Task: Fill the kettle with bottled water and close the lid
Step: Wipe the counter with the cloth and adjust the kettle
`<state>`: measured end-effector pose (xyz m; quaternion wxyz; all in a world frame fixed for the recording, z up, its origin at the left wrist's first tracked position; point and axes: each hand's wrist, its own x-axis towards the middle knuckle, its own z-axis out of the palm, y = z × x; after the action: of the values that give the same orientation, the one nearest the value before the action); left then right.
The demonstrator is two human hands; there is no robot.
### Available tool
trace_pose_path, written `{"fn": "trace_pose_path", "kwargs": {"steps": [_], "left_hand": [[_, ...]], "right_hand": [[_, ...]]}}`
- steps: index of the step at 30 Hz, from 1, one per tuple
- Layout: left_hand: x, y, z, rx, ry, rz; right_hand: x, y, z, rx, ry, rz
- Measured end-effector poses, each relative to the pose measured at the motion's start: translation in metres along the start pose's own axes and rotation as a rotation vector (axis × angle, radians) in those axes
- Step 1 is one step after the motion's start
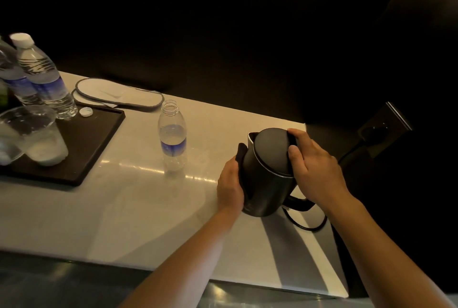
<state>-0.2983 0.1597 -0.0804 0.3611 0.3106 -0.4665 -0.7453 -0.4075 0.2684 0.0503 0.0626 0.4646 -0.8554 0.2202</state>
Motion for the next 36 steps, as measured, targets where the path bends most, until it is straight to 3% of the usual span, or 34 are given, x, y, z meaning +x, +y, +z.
{"fn": "trace_pose_path", "kwargs": {"steps": [6, 12, 17, 22, 25, 27, 29, 31, 33, 36], "left_hand": [[-0.029, -0.013, 0.018, 0.005, 0.266, 0.13], [-0.049, -0.012, 0.048, -0.004, 0.598, 0.13], [-0.059, 0.001, 0.051, -0.241, 0.742, -0.089], [-0.081, 0.03, -0.015, -0.396, 0.64, -0.404], [-0.101, 0.051, -0.069, -0.15, 0.662, -0.259], [-0.112, 0.064, -0.103, 0.179, 0.634, -0.065], [-0.119, 0.067, -0.134, 0.565, 0.522, 0.112], [-0.118, 0.057, -0.159, 1.126, 0.269, 0.241], [-0.119, 0.041, -0.172, 1.649, 0.015, 0.161], [-0.114, 0.035, -0.186, 1.695, 0.057, 0.055]], "right_hand": [[-0.004, -0.005, 0.002, -0.025, 0.02, 0.047], [-0.009, -0.009, 0.001, -0.039, 0.051, 0.036], [-0.008, -0.002, -0.003, 0.007, 0.03, 0.011], [-0.007, 0.004, 0.003, 0.042, 0.025, 0.012], [-0.008, 0.005, 0.005, 0.061, 0.029, 0.008], [-0.008, 0.004, 0.005, 0.055, 0.035, 0.01], [-0.009, 0.001, 0.003, 0.045, 0.044, 0.016], [-0.009, -0.001, 0.002, 0.04, 0.058, 0.018], [-0.01, -0.004, 0.0, 0.038, 0.062, 0.03], [-0.012, -0.005, -0.002, 0.017, 0.058, 0.05]]}}
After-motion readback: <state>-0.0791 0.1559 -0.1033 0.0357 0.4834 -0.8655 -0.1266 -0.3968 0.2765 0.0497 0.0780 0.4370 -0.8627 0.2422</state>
